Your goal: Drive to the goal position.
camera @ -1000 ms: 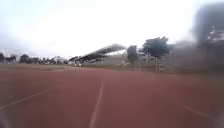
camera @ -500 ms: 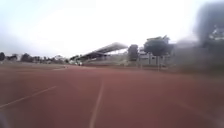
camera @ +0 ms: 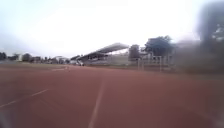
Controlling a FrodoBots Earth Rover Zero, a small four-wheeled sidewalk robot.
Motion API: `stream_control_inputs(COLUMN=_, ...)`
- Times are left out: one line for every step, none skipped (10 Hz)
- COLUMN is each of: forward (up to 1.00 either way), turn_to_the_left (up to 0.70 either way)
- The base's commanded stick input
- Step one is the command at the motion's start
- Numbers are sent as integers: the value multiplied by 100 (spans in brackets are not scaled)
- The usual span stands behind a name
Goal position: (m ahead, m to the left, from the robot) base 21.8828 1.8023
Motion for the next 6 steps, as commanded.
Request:
stream_control_inputs(forward=70, turn_to_the_left=0)
stream_control_inputs(forward=70, turn_to_the_left=0)
stream_control_inputs(forward=70, turn_to_the_left=0)
stream_control_inputs(forward=70, turn_to_the_left=0)
stream_control_inputs(forward=70, turn_to_the_left=0)
stream_control_inputs(forward=70, turn_to_the_left=0)
